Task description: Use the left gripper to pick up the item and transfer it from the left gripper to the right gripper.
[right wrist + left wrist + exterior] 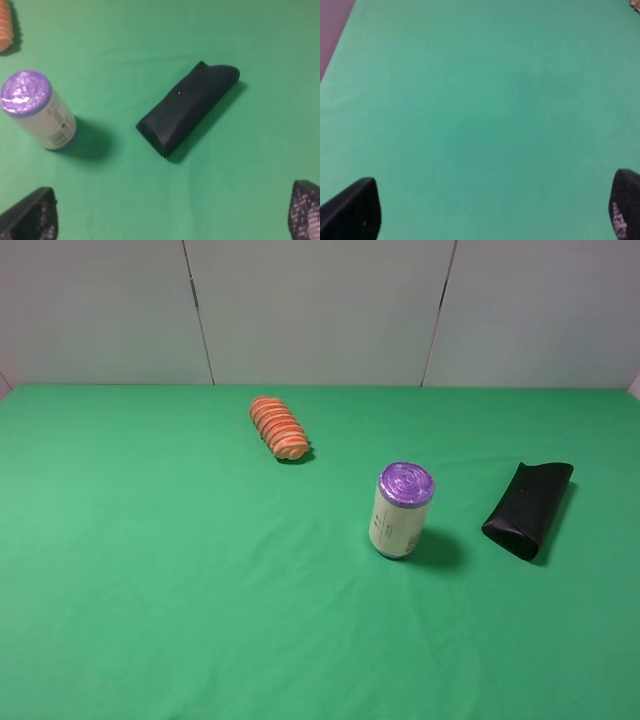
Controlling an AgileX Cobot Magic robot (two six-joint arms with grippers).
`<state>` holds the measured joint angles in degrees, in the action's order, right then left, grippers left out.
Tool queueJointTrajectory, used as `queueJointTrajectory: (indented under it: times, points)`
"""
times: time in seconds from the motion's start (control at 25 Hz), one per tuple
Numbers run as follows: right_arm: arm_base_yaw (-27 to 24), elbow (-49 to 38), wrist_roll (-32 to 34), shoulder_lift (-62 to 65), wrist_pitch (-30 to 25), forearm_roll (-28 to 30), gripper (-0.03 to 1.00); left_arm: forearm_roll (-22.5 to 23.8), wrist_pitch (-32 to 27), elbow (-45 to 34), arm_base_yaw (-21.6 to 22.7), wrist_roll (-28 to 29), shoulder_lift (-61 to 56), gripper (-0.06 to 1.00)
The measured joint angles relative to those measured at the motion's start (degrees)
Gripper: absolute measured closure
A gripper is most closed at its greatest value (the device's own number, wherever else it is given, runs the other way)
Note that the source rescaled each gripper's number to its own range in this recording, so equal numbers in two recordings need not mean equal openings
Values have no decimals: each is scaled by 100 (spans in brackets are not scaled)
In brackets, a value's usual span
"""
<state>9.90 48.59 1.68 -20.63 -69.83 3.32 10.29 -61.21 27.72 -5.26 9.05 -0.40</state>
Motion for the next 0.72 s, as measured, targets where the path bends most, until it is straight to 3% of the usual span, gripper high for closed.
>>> queueJointTrajectory:
  times: [0.28, 0.56, 0.72]
  points:
    - [-90, -362, 0, 669, 16, 14, -3, 0, 0, 0, 0, 0, 0, 19]
    - [-705, -1503, 18, 1988, 498, 16, -3, 0, 0, 0, 0, 0, 0, 19]
    - [-942, -1807, 18, 2089, 731, -2, -3, 0, 0, 0, 0, 0, 0, 19]
